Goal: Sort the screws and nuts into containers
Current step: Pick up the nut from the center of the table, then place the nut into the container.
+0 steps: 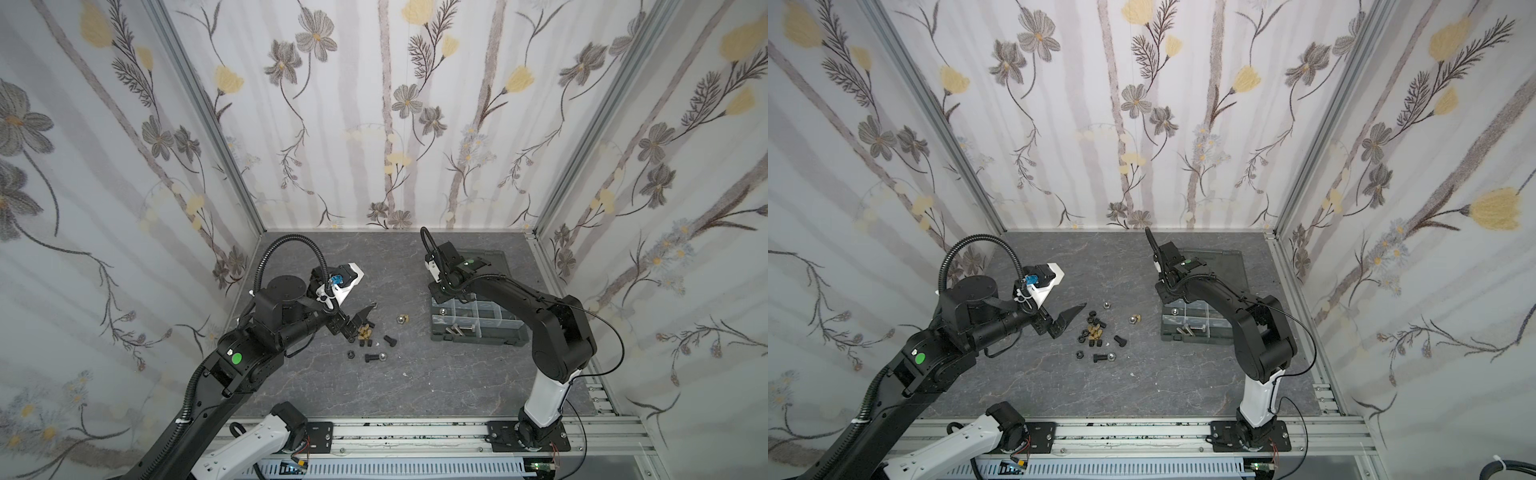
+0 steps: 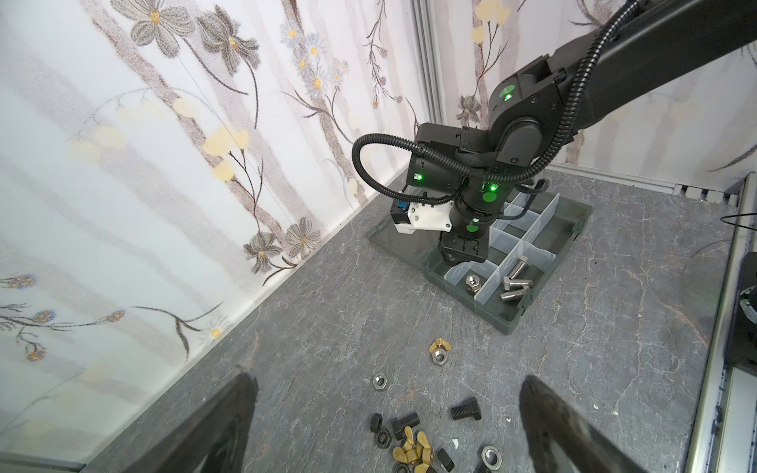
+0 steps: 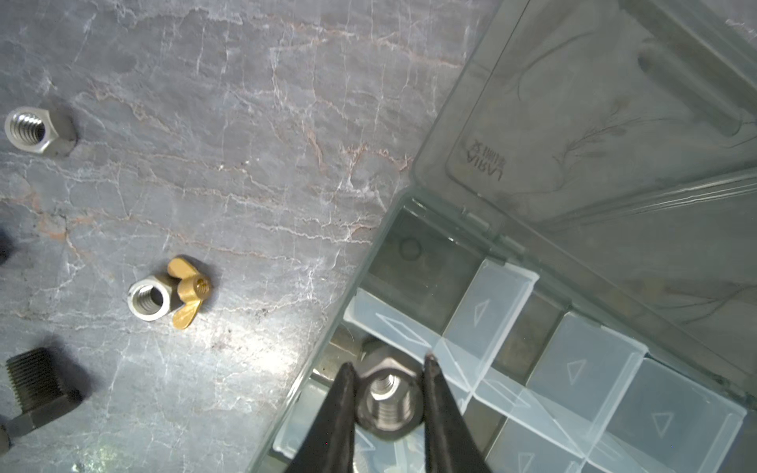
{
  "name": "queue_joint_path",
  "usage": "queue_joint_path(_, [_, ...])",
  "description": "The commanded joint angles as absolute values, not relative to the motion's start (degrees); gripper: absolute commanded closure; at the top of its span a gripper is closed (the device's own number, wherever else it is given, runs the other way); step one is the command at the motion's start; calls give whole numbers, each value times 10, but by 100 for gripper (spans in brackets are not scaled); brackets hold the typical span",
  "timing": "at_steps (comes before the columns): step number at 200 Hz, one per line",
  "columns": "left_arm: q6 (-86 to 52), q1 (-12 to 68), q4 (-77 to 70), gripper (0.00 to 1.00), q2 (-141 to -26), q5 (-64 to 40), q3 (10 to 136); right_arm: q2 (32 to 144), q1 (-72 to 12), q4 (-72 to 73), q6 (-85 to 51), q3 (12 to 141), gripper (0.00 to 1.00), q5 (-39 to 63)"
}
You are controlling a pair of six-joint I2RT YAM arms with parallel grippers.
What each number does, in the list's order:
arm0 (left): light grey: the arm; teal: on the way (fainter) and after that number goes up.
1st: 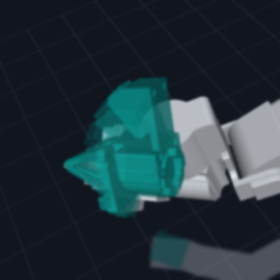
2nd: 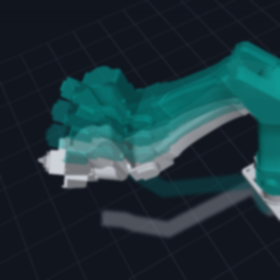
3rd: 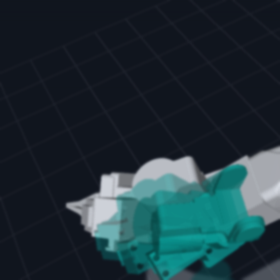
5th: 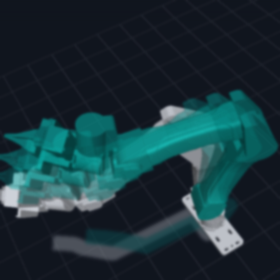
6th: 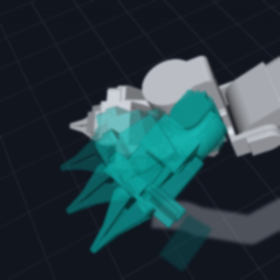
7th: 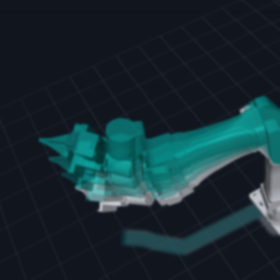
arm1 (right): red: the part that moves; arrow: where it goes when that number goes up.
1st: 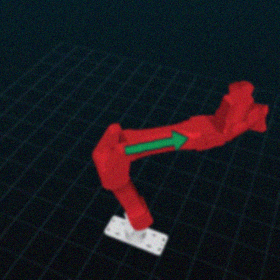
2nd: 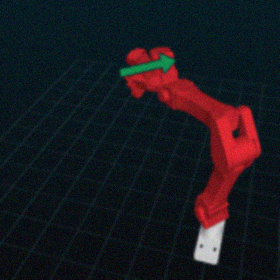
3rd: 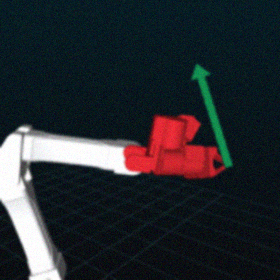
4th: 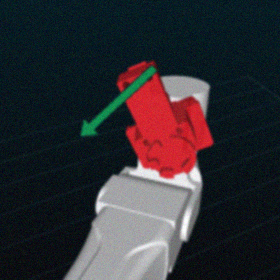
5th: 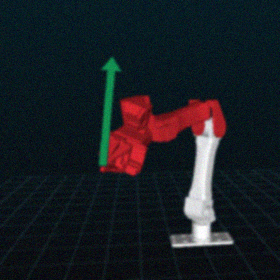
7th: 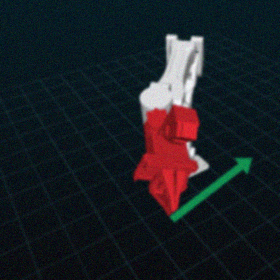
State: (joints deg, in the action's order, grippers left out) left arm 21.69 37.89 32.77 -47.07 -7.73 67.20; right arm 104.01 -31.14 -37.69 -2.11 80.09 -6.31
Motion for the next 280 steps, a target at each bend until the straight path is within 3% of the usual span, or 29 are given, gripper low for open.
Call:
queue_joint_path(1, [225,378,312,0,-471,-78,674,1028,-311,-362,-33,779,79,-65])
queue_joint_path(83, [225,380,312,0,-464,-76,671,1047,-311,-345,-36,751,79,-58])
queue_joint_path(142, [225,379,313,0,-461,-78,672,1034,-314,-353,-33,760,60,-58])
queue_joint_path(164, [224,379,311,0,-460,-80,671,1023,-322,-366,-30,780,59,-63])
queue_joint_path(197, [223,379,312,0,-457,-80,672,1054,-362,-366,-20,851,53,-55])
queue_joint_path(280, [225,379,318,0,-447,-73,672,1284,-446,-369,-6,1132,47,13])
